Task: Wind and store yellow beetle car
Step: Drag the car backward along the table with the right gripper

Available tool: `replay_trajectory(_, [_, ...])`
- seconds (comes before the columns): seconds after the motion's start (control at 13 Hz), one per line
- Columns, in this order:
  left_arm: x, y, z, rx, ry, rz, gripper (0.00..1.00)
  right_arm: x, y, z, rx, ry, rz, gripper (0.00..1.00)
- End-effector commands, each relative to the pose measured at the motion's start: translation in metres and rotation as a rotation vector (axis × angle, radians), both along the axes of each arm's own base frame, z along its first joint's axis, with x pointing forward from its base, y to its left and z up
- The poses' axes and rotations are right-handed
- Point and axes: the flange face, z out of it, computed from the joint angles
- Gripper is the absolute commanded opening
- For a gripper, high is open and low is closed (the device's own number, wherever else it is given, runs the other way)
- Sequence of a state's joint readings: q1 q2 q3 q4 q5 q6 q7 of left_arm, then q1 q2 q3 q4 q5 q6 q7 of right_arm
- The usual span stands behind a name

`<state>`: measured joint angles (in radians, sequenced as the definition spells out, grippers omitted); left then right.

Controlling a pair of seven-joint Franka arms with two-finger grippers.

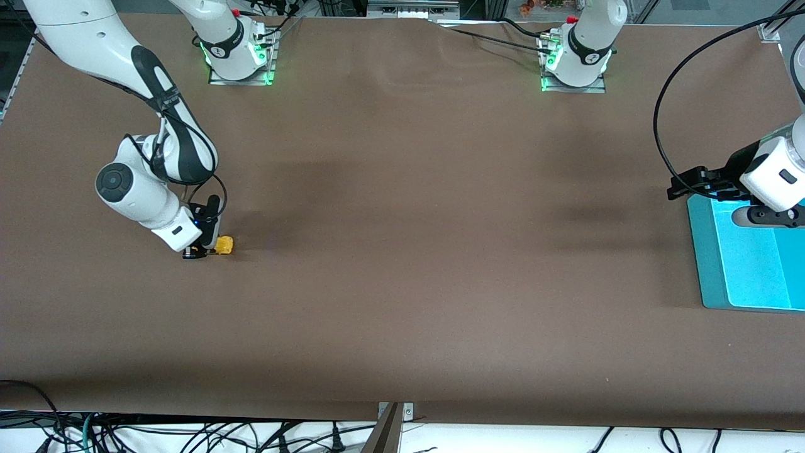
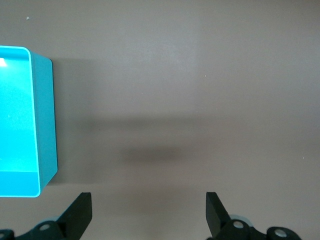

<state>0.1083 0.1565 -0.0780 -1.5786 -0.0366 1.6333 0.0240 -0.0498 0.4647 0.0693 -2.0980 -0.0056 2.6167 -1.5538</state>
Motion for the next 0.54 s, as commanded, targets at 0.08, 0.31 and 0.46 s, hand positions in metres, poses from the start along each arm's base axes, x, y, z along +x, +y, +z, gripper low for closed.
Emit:
replay_trajectory(0.08, [0.004,0.000,0.004,0.013,-0.002,-0.009,1.00,-0.007,-0.044,-0.032,0.003,0.018,0.040,0.24])
replay_trajectory(0.31, [0.004,0.000,0.004,0.013,-0.002,-0.009,1.00,-0.011,-0.072,-0.034,0.001,0.025,0.062,0.24])
replay_trajectory(0.46, [0.004,0.000,0.004,0.013,-0.002,-0.009,1.00,-0.017,-0.095,-0.040,0.003,0.035,0.075,0.24])
